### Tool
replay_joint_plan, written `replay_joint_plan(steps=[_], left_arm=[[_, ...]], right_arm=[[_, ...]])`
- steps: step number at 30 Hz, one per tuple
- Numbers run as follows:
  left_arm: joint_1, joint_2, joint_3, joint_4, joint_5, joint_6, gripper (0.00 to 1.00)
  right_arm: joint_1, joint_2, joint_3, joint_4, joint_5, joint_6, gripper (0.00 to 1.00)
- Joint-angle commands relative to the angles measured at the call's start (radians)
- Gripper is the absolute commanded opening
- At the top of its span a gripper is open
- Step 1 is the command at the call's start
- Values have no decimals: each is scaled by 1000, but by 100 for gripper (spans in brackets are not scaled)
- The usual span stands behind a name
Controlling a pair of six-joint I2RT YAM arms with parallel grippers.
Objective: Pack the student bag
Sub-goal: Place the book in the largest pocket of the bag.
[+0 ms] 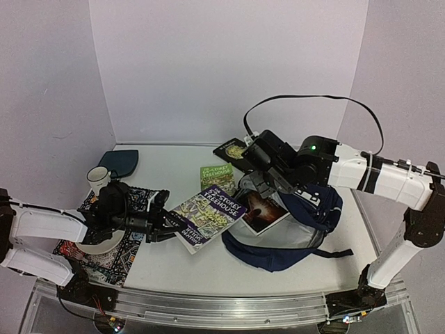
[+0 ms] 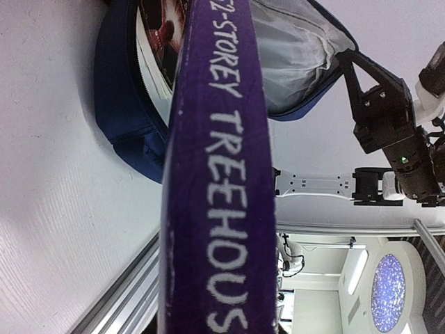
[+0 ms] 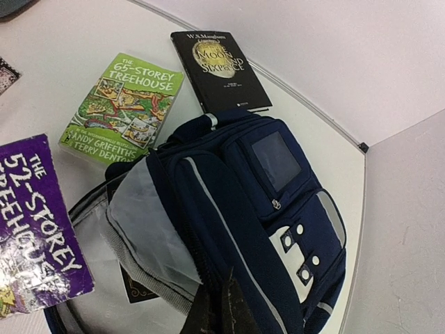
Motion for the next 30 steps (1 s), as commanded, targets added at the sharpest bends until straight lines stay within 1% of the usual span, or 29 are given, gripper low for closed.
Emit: replay_joint_plan(steps=[1, 4, 6, 9, 15, 20, 23, 25, 30], left_arm=[[-45, 32, 98, 68, 46, 43, 0], [-94, 115, 179, 68, 24, 66, 0], [-107, 178, 227, 68, 27, 72, 0], [-117, 234, 290, 67, 12, 84, 0], [-117, 376, 368, 68, -6, 68, 0], [-118, 452, 432, 69, -66, 64, 0], [-123, 469, 481, 70, -140, 66, 0], [-129, 484, 531, 70, -165, 70, 0], [-156, 591, 644, 70, -169, 58, 0]], right_arm=[[-1, -32, 33, 147, -23, -12, 0], [-2, -51, 10, 184, -66, -11, 0], [-2, -66, -7, 205, -88, -6, 0], [-1, -82, -27, 231, -143, 1, 0], [-2, -129, -78, 269, -211, 15, 0], [-2, -185, -117, 303, -278, 25, 0], [-2, -212, -137, 321, -327, 41, 0], [-1, -223, -149, 333, -362, 49, 0], [-1, -231, -161, 357, -423, 71, 0]])
